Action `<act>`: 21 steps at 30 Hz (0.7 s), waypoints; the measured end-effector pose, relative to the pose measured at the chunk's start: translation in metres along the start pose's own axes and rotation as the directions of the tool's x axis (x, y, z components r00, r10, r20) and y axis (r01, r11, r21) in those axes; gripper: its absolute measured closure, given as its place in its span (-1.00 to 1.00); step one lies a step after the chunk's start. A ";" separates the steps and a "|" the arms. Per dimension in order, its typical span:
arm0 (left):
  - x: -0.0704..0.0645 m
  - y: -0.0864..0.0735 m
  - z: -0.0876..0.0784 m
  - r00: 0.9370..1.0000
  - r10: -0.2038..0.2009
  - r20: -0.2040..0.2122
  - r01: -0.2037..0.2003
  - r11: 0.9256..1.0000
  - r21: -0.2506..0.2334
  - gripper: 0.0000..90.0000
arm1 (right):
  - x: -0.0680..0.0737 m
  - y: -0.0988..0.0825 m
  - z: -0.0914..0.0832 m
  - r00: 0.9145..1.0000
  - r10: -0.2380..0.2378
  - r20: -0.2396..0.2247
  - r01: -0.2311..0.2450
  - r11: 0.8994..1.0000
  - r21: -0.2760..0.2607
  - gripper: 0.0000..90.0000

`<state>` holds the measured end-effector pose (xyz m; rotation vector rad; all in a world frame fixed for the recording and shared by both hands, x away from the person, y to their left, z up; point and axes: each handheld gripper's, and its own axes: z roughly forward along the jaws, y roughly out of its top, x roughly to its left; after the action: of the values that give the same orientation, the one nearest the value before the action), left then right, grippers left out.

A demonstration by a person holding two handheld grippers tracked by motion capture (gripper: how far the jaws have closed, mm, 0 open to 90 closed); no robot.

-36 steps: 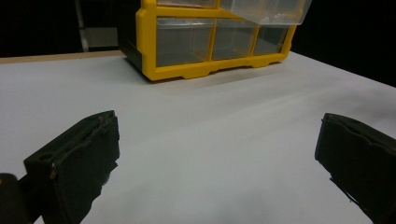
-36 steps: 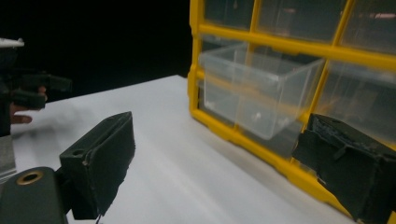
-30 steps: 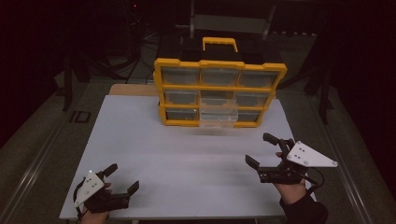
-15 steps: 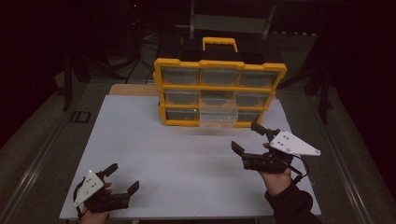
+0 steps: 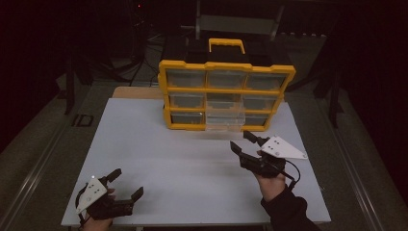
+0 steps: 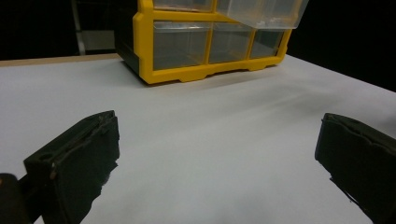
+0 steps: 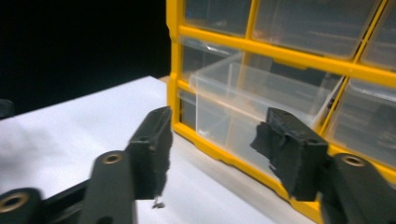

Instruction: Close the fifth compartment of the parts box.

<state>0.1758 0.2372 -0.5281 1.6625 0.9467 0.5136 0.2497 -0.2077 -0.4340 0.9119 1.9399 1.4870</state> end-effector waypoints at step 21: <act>0.000 0.000 -0.001 1.000 0.002 0.006 -0.002 1.000 -0.002 -1.00 | -0.001 -0.032 0.043 0.999 -0.034 0.043 0.030 0.994 0.104 0.57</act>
<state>0.1755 0.2379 -0.5280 1.6626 0.9403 0.5102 0.2756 -0.1875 -0.4762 0.9456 2.0054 1.3476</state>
